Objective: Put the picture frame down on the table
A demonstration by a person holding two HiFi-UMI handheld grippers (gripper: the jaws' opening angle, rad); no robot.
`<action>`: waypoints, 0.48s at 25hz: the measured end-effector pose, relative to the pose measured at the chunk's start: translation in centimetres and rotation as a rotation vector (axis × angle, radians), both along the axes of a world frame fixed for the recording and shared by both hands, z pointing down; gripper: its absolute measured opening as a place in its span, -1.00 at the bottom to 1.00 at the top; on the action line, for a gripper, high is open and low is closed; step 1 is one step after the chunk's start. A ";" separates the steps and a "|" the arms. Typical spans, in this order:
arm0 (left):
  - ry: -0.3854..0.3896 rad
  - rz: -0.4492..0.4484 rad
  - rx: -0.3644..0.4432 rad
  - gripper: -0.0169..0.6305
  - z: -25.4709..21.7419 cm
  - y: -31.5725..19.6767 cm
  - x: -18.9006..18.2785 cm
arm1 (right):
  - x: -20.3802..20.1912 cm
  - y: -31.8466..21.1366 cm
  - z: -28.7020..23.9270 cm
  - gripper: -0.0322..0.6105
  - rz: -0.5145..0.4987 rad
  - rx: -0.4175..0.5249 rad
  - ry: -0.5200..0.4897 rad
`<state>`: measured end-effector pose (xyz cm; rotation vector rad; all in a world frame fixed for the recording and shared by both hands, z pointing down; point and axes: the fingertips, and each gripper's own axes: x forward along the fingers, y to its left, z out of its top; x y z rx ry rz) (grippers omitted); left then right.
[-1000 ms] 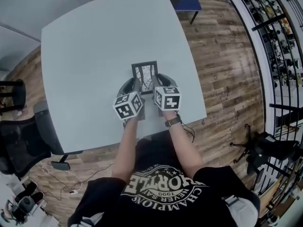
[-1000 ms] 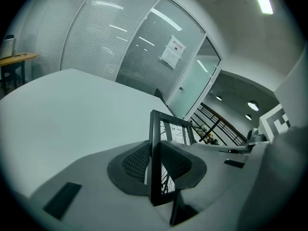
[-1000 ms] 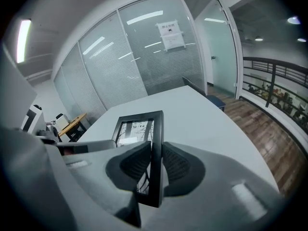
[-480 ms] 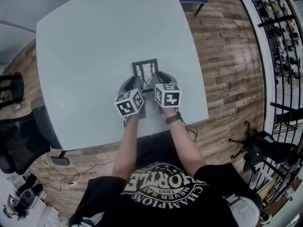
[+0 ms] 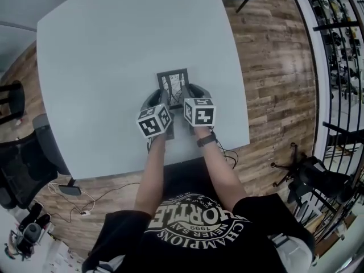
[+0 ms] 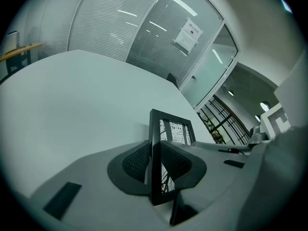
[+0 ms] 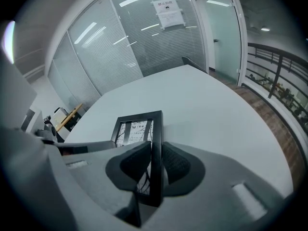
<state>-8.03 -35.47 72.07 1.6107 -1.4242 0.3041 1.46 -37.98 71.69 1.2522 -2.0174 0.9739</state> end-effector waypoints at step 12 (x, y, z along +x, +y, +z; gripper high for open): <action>-0.001 0.003 -0.052 -0.73 3.0 -0.4 -0.4 | -0.6 -0.4 3.0 -0.67 -0.002 -0.047 0.026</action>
